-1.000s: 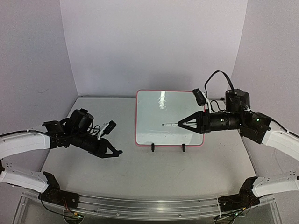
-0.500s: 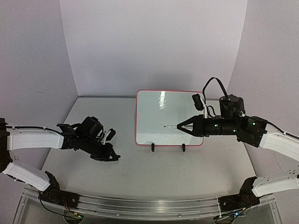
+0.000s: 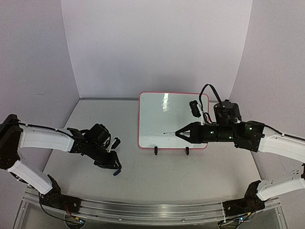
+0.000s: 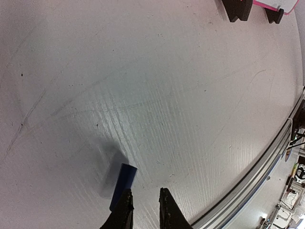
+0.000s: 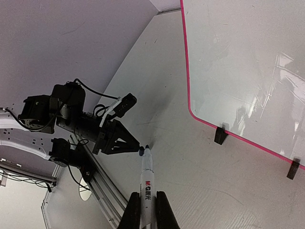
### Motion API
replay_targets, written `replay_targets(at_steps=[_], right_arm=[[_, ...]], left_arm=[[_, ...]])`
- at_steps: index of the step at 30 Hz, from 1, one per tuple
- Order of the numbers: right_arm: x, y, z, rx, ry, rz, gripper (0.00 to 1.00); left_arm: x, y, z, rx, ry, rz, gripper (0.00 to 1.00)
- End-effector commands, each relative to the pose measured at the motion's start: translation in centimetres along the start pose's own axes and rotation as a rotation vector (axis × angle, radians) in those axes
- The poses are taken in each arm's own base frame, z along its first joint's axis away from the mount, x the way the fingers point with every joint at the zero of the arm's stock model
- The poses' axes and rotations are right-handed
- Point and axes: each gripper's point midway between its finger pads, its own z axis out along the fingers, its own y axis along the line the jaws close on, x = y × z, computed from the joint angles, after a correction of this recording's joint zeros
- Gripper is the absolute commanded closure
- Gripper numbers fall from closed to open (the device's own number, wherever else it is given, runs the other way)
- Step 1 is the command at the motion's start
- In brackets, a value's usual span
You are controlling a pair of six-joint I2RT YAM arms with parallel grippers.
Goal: Write a sentence on the whiteboard
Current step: Place the pen cap at the center of the board, then hold the whiteboard on the whiteboard stand.
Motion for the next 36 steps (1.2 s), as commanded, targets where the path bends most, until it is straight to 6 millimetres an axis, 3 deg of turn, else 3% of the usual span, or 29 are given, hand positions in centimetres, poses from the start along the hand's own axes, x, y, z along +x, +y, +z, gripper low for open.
replay_targets(at_steps=[1, 7, 11, 14, 20, 25, 29, 36], right_arm=[[-0.7, 0.3, 0.5, 0.022, -0.043, -0.031, 1.00], [-0.7, 0.4, 1.0, 0.068, -0.069, -0.044, 1.00], [-1.4, 0.7, 1.0, 0.124, -0.128, -0.065, 1.00], [-2.4, 0.2, 1.1, 0.167, -0.183, -0.049, 1.00], [-3.6, -0.2, 1.9, 0.201, -0.231, -0.032, 1.00], [-5.1, -0.2, 2.6, 0.220, -0.283, -0.047, 1.00], [-6.2, -0.6, 3.4, 0.224, -0.303, -0.048, 1.00], [-8.2, -1.2, 5.3, 0.175, -0.306, -0.040, 1.00]], left_arm=[[-1.6, -0.7, -0.1, 0.011, -0.044, 0.038, 0.79], [-2.7, -0.9, -1.0, -0.015, -0.073, 0.065, 0.58], [-5.2, -1.8, -2.9, -0.002, -0.106, 0.118, 0.38], [-8.1, -2.9, -4.6, 0.036, -0.131, 0.176, 0.32], [-14.6, -6.8, -7.3, 0.194, -0.194, 0.339, 0.30], [-19.1, -8.3, -8.1, 0.292, -0.255, 0.406, 0.31], [-22.3, -8.6, -8.2, 0.342, -0.314, 0.432, 0.31], [-25.7, -7.2, -6.0, 0.319, -0.320, 0.436, 0.32]])
